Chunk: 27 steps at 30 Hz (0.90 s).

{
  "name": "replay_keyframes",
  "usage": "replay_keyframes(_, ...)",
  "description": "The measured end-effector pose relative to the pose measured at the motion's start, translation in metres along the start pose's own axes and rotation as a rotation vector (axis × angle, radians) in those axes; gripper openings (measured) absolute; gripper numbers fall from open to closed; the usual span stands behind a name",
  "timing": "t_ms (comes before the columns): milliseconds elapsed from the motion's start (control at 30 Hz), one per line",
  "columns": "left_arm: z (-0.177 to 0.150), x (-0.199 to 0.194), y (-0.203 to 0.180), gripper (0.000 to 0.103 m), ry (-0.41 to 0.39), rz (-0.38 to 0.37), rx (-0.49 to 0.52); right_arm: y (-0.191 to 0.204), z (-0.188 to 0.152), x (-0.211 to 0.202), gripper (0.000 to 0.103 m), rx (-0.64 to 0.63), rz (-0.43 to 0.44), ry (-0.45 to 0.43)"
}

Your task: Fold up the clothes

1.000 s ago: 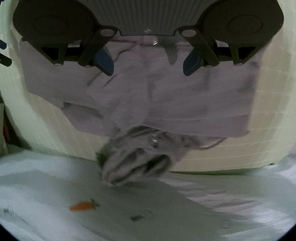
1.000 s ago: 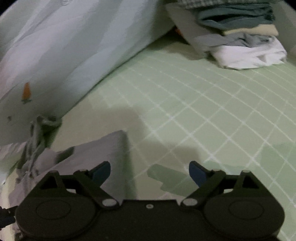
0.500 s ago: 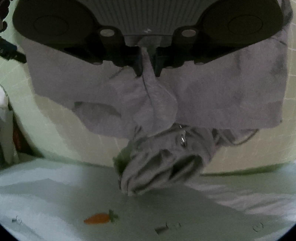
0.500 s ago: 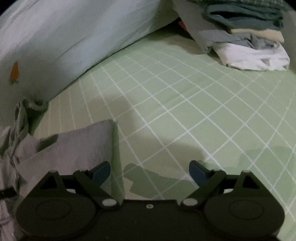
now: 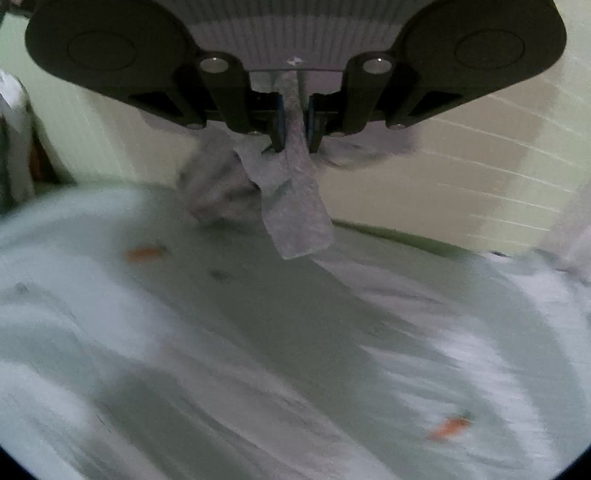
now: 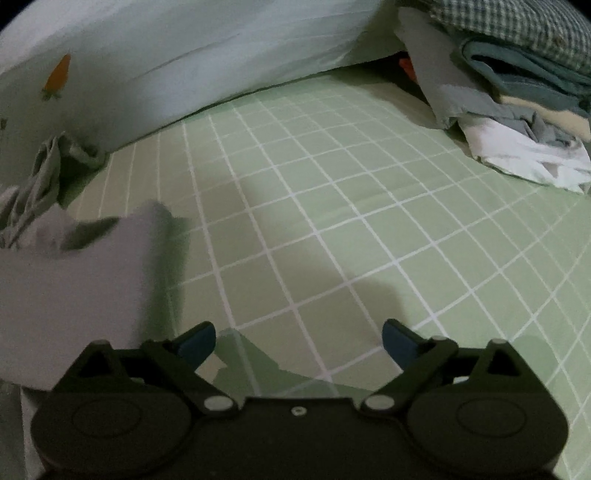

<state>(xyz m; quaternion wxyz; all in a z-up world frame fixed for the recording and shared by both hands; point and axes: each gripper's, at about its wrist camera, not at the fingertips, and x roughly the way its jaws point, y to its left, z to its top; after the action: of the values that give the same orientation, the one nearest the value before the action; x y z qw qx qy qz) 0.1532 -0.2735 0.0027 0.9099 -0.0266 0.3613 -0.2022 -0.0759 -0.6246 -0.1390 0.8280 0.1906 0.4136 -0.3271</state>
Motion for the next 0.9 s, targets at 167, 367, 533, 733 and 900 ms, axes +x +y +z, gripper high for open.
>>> replay_keyframes(167,0.008,-0.018,0.062,0.013,-0.074,0.104,-0.136,0.003,-0.005,0.001,0.103,-0.048,-0.004,-0.019)
replay_keyframes(367,0.003,-0.020,0.125,0.013,-0.110,0.225,-0.281,0.004,-0.005,0.000,0.103,-0.051,-0.007,-0.020)
replay_keyframes(533,-0.024,0.005,0.157,0.013,-0.041,0.311,-0.358,0.005,-0.005,0.000,0.103,-0.049,-0.013,-0.011)
replay_keyframes(733,-0.059,0.013,0.192,0.013,-0.008,0.373,-0.472,0.008,-0.003,0.000,0.103,-0.034,-0.028,0.008)
replay_keyframes(900,-0.058,-0.030,0.215,0.013,-0.162,0.438,-0.533,0.010,-0.004,-0.001,0.103,-0.022,-0.039,0.014)
